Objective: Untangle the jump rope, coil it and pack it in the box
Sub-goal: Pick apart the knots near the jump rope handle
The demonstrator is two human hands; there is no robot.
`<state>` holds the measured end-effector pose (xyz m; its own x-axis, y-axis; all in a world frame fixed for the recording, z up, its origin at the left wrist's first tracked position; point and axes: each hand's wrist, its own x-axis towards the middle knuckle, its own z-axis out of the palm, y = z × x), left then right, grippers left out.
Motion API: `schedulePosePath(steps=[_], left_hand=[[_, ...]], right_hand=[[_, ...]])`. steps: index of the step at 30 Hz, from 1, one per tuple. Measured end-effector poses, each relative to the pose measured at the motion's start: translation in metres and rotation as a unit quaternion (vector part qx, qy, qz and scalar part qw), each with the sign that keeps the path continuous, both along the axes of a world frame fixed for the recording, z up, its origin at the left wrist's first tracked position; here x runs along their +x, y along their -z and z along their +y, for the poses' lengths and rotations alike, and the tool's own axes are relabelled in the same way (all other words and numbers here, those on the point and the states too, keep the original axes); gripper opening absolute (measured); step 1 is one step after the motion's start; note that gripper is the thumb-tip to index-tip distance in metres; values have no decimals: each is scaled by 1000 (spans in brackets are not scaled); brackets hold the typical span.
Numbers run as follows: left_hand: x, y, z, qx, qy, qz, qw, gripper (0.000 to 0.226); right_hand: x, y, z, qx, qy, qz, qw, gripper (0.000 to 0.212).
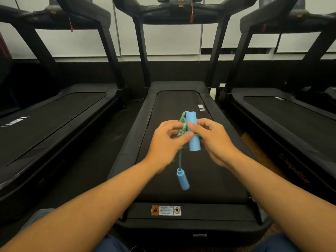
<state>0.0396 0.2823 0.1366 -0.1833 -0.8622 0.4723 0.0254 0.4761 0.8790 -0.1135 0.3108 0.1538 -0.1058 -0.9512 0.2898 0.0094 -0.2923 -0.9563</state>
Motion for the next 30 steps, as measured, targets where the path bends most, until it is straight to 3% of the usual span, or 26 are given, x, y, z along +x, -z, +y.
schedulePosePath(steps=[4,6,9,13,19,21,26,30], left_hand=[[4,-2,-3,136,86,159,974,11],[4,-5,-3,169,120,186,961,21],[4,-4,-2,154,119,137,971,37],[8,-1,-7,16,21,-33,999,41],[11,-4,-4,-77,-20,-81,993,37],[12,-4,-5,-72,-12,-85,994,37],[11,-4,1,48,91,-21,994,47],[10,-4,-1,19,62,-48,997,45]], right_hand=[[-4,0,0,-17,-25,31,999,21],[-5,0,-1,-31,-9,60,998,22],[-7,-3,-2,-49,31,94,994,27],[-7,-4,-5,-60,65,134,987,26],[-5,-4,-7,-44,84,147,985,32],[-4,-5,-6,-54,93,150,983,31],[-3,-5,-5,-108,83,168,976,13],[0,-5,-4,-117,99,166,974,3]])
